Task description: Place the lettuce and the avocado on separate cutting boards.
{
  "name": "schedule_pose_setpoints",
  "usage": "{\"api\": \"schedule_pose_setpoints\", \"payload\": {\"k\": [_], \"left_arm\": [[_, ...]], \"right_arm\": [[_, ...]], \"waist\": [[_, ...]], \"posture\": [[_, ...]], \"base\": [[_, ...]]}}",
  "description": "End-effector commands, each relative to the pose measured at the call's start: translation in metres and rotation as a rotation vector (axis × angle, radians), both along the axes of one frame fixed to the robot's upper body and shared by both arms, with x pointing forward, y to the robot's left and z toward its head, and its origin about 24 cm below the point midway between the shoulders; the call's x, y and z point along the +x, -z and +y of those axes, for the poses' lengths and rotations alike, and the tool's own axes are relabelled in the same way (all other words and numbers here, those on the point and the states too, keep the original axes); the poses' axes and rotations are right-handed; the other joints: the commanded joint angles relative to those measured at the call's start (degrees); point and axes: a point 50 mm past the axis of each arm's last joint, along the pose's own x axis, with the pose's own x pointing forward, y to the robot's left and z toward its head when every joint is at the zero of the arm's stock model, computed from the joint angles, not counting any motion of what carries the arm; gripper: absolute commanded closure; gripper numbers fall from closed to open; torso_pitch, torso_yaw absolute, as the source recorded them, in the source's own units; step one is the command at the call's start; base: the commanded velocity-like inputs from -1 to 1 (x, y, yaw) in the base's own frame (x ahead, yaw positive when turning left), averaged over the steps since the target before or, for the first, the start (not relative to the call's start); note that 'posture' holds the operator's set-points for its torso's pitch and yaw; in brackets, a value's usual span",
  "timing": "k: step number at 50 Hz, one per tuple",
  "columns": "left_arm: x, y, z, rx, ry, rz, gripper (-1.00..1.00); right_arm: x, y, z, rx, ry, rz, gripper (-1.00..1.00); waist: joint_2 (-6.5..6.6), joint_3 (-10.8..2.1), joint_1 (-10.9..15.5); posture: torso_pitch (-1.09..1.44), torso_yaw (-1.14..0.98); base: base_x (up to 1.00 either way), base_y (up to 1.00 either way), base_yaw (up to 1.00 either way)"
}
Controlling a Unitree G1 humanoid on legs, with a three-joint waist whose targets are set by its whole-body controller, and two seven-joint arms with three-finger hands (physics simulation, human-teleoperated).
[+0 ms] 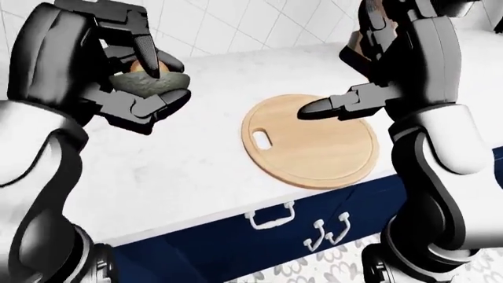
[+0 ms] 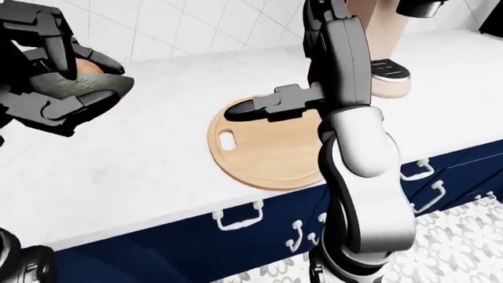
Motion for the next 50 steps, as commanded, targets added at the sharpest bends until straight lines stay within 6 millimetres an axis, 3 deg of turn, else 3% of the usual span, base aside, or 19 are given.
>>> {"api": "schedule_pose_setpoints", "payload": {"k": [1,12,18,22,23,24,25,26,27,35,45,50], "left_arm": [[0.002,-0.014,-0.008,0.021,0.028,-0.091,1.00],[0.065,-0.027,-0.060,0.061,0.183,-0.081,1.00],[0.087,-0.027,-0.075,0.065,0.215,-0.072,1.00],[0.103,-0.020,-0.092,0.077,0.254,-0.046,1.00],[0.106,-0.019,-0.096,0.079,0.261,-0.044,1.00],[0.107,-0.019,-0.100,0.081,0.274,-0.042,1.00],[0.107,-0.020,-0.102,0.080,0.276,-0.044,1.00],[0.107,-0.020,-0.103,0.079,0.279,-0.043,1.00],[0.107,-0.019,-0.103,0.077,0.280,-0.044,1.00],[0.107,-0.016,-0.101,0.078,0.277,-0.036,1.00],[0.137,0.024,-0.105,0.106,0.260,0.049,1.00],[0.147,0.037,-0.118,0.117,0.289,0.086,1.00]], "right_arm": [[-0.007,-0.012,-0.003,0.008,0.011,-0.079,-1.00],[-0.007,-0.011,-0.012,0.022,0.043,-0.076,-1.00],[-0.009,-0.008,-0.013,0.036,0.045,-0.072,-1.00],[-0.010,-0.006,-0.014,0.051,0.048,-0.063,-1.00],[-0.010,-0.005,-0.015,0.054,0.051,-0.061,-1.00],[-0.011,-0.004,-0.015,0.044,0.053,-0.064,-1.00],[-0.011,-0.004,-0.016,0.051,0.051,-0.062,-1.00],[-0.011,-0.004,-0.016,0.052,0.052,-0.062,-1.00],[-0.011,-0.003,-0.016,0.052,0.051,-0.061,-1.00],[-0.014,-0.004,-0.015,0.051,0.047,-0.064,-1.00],[-0.013,-0.006,-0.015,0.037,0.048,-0.073,-1.00],[-0.013,-0.004,-0.015,0.035,0.046,-0.072,-1.00]], "waist": [[0.35,-1.50,-0.09],[-1.34,-1.69,1.32],[-1.90,-1.91,1.65],[-2.06,-2.05,1.76],[-1.88,-3.26,1.63],[-0.75,-3.00,1.23],[-0.36,-1.47,1.21],[-2.73,-2.29,1.58],[-2.16,-2.35,1.62],[-1.71,-2.37,1.06],[-2.03,-2.80,0.99],[-2.34,-2.95,1.17]], "posture": [[0.00,0.00],[0.00,0.00],[0.00,0.00],[0.00,0.00],[0.00,0.00],[0.00,0.00],[0.00,0.00],[0.00,0.00],[0.00,0.00],[0.00,0.00],[0.00,0.00],[0.00,0.00]], "base": [[0.00,0.00,0.00],[0.00,0.00,0.00],[0.00,0.00,0.00],[0.00,0.00,0.00],[0.00,-0.25,0.00],[0.00,-0.34,0.00],[0.00,0.00,0.00],[0.00,0.00,0.00],[0.00,0.00,0.00],[0.00,0.00,0.00],[0.00,0.00,0.00],[0.00,0.00,0.00]]}}
